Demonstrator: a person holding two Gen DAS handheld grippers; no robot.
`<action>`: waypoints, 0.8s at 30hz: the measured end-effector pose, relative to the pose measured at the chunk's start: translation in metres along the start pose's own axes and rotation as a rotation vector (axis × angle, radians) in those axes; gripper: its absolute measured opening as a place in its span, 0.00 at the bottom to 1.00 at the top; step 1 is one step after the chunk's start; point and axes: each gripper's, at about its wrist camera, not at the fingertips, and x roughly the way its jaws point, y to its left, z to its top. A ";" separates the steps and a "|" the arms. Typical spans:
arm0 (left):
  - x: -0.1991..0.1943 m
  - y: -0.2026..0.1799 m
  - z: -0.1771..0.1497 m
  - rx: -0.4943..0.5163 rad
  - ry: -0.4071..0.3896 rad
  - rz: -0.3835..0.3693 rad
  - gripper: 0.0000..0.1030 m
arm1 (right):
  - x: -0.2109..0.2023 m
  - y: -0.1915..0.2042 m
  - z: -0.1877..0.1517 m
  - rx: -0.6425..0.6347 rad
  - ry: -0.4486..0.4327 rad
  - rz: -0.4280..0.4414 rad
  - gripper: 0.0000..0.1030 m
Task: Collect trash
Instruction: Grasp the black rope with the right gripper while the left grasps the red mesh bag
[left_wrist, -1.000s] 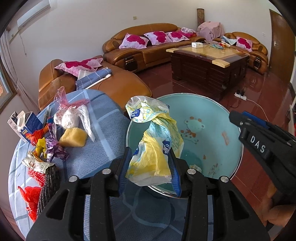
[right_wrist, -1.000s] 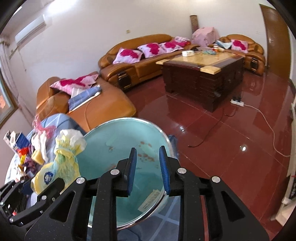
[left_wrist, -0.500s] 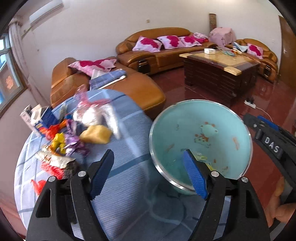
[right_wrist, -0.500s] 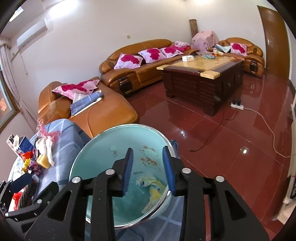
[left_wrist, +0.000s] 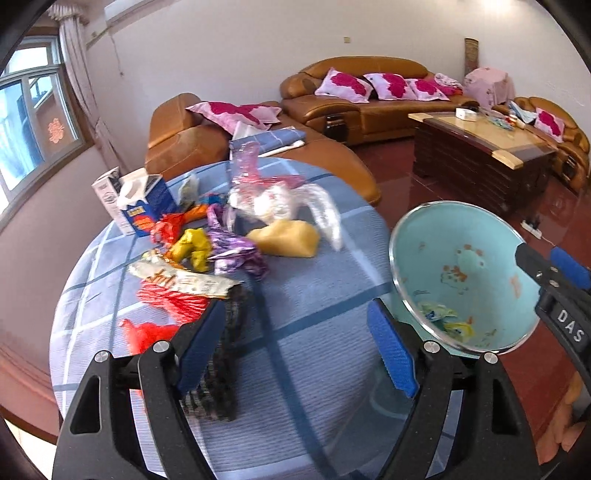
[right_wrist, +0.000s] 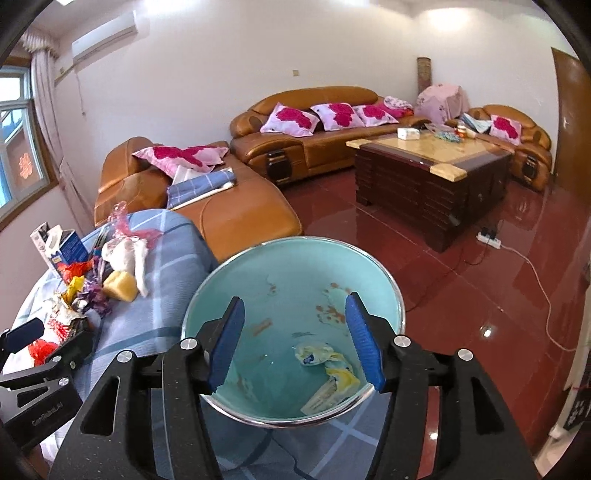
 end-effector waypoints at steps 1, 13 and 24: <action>0.000 0.003 -0.001 -0.003 -0.001 0.003 0.75 | -0.001 0.004 0.000 -0.006 -0.002 0.002 0.56; 0.002 0.069 -0.014 -0.103 -0.001 0.058 0.75 | -0.008 0.076 -0.001 -0.144 0.009 0.059 0.56; 0.002 0.141 -0.032 -0.197 0.015 0.149 0.75 | -0.002 0.142 0.000 -0.225 0.035 0.164 0.56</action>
